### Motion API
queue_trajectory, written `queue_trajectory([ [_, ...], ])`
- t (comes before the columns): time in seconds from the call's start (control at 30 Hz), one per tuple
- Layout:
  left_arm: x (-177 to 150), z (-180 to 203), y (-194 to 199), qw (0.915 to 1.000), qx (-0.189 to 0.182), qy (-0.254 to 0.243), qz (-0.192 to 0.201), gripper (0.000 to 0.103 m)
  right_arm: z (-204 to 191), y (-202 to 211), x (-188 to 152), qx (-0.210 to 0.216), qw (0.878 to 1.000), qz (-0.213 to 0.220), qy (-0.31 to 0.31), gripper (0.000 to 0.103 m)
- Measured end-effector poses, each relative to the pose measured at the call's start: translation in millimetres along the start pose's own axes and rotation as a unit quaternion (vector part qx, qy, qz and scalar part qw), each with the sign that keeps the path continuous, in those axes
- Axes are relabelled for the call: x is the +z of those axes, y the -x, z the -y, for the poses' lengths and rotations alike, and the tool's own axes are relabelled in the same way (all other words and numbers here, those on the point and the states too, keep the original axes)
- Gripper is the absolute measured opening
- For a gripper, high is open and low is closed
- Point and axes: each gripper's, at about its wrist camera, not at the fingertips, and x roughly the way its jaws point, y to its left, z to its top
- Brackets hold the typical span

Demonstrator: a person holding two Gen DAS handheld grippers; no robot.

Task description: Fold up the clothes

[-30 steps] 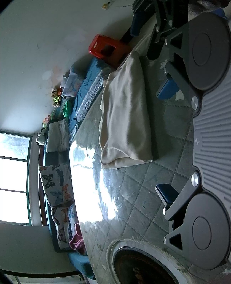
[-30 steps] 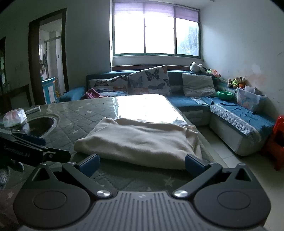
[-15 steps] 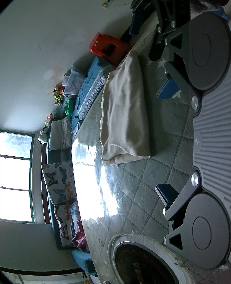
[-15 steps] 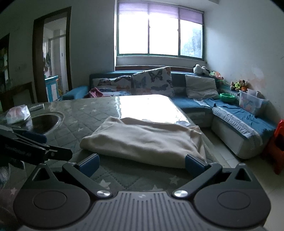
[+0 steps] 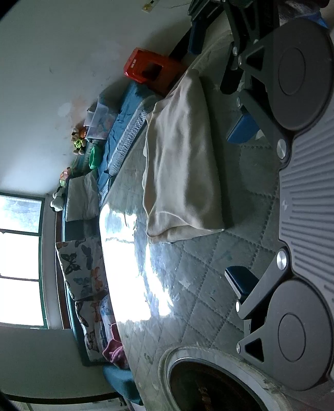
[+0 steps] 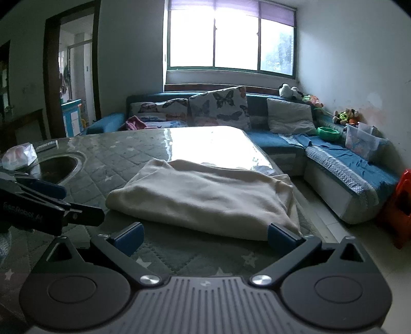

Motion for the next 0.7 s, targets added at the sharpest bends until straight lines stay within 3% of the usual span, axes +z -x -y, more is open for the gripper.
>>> queue_trajectory([
  [0.27, 8, -5, -9, 1.0000, 0.002, 0.001, -0.003, 0.103, 1, -17, 4, 0.011, 1.000, -0.017, -0.006, 0.103],
  [0.7, 13, -8, -26, 0.9999, -0.005, 0.008, -0.010, 0.103, 8, -43, 9, -0.004, 0.999, -0.040, -0.013, 0.103],
])
